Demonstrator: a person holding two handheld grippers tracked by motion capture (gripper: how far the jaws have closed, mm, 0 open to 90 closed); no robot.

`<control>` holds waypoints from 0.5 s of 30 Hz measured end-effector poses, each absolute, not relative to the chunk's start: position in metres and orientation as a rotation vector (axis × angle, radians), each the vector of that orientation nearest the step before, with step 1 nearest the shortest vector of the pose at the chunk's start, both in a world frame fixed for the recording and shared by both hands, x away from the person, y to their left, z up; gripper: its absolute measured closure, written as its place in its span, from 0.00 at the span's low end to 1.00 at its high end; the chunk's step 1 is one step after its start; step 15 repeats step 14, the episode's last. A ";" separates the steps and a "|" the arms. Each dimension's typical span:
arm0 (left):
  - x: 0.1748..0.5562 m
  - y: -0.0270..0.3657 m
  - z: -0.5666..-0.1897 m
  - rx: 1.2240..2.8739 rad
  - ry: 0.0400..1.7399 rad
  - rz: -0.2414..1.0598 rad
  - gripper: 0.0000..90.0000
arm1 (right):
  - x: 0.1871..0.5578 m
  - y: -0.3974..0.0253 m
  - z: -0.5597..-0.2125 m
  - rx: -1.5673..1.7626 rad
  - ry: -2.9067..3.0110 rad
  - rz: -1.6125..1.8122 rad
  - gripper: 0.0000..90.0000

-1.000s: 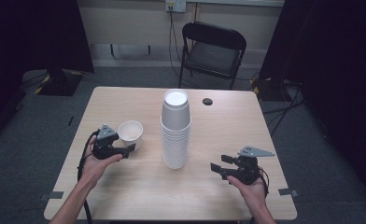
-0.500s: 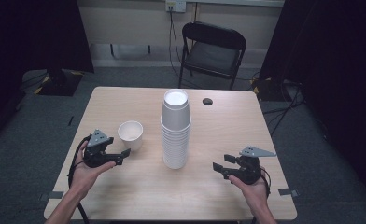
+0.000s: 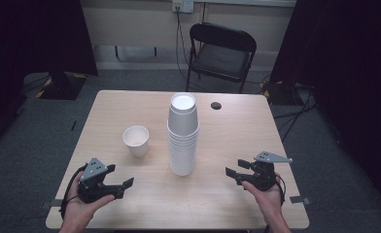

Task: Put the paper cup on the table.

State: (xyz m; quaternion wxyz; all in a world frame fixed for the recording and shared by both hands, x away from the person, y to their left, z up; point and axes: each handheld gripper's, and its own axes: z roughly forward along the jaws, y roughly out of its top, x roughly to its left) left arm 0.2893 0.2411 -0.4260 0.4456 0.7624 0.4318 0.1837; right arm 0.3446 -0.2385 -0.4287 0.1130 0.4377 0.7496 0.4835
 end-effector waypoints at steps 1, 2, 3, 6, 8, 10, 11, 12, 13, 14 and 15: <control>0.286 0.241 -0.428 1.889 1.067 0.449 0.18 | 0.344 -0.239 -0.429 1.287 2.194 1.417 0.35; 0.283 0.241 -0.430 1.890 1.068 0.451 0.18 | 0.344 -0.240 -0.429 1.285 2.193 1.416 0.35; 0.280 0.241 -0.434 1.898 1.064 0.471 0.18 | 0.344 -0.240 -0.429 1.284 2.194 1.406 0.35; 0.276 0.247 -0.443 1.889 1.096 0.464 0.18 | 0.343 -0.242 -0.430 1.274 2.204 1.375 0.35; 0.275 0.255 -0.444 1.876 1.106 0.462 0.18 | 0.343 -0.244 -0.433 1.277 2.194 1.357 0.35; 0.276 0.260 -0.447 1.849 1.123 0.477 0.18 | 0.344 -0.247 -0.435 1.287 2.190 1.350 0.34; 0.278 0.263 -0.449 1.850 1.138 0.471 0.18 | 0.344 -0.247 -0.437 1.291 2.186 1.343 0.34; 0.279 0.265 -0.451 1.840 1.155 0.467 0.18 | 0.345 -0.248 -0.438 1.299 2.187 1.335 0.33; 0.280 0.267 -0.453 1.838 1.161 0.462 0.18 | 0.346 -0.249 -0.439 1.306 2.187 1.327 0.33; 0.281 0.268 -0.454 1.845 1.165 0.457 0.18 | 0.346 -0.249 -0.441 1.308 2.183 1.321 0.31; 0.281 0.268 -0.454 1.845 1.165 0.457 0.18 | 0.346 -0.249 -0.441 1.308 2.183 1.321 0.31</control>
